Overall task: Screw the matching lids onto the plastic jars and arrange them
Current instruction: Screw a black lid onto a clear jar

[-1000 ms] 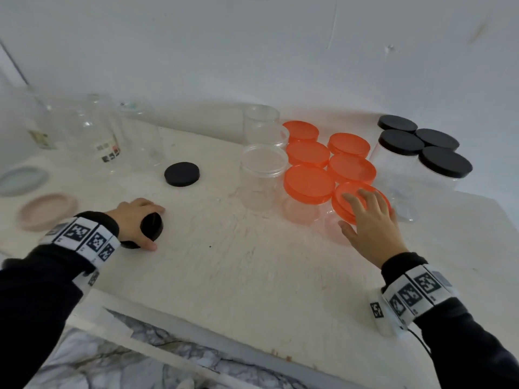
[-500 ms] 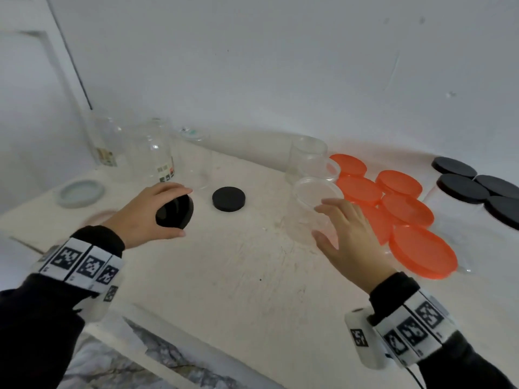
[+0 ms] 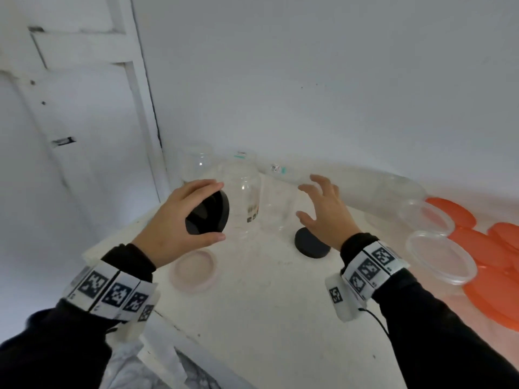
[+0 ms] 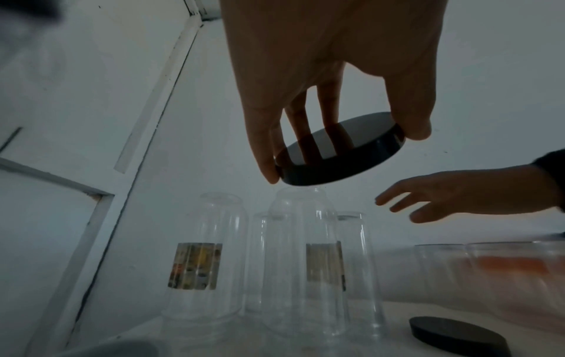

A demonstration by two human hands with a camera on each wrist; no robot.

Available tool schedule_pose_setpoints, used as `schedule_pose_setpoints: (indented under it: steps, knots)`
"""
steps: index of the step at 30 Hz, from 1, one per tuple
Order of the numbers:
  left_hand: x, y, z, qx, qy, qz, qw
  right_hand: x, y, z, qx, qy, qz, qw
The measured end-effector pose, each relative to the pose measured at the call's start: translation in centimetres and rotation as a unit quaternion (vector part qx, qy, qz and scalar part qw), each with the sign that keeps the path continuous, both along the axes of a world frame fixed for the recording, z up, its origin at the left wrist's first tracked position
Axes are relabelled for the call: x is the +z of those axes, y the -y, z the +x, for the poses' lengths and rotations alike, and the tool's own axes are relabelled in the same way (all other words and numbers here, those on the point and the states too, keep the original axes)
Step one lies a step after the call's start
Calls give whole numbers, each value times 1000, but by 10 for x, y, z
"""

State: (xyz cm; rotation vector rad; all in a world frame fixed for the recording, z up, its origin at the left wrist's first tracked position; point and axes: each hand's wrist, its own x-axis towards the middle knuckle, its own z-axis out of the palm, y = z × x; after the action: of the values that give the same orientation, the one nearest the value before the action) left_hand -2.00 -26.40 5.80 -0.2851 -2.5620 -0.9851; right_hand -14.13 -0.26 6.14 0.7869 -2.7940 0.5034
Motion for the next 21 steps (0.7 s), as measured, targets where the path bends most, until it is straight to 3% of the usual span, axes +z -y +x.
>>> schedule_pose_setpoints:
  steps: [9,16,21]
  knots:
    - [-11,40,-16,-68,14,9,998,-13,44,-33,-63,0,31,998]
    - [-12,41,-29,-106,4,28,994,-6,51,-31,-70,-23,-33,997]
    - [-14,34,-36,-126,-6,37,991,-4,45,-22,-74,-23,-4,997]
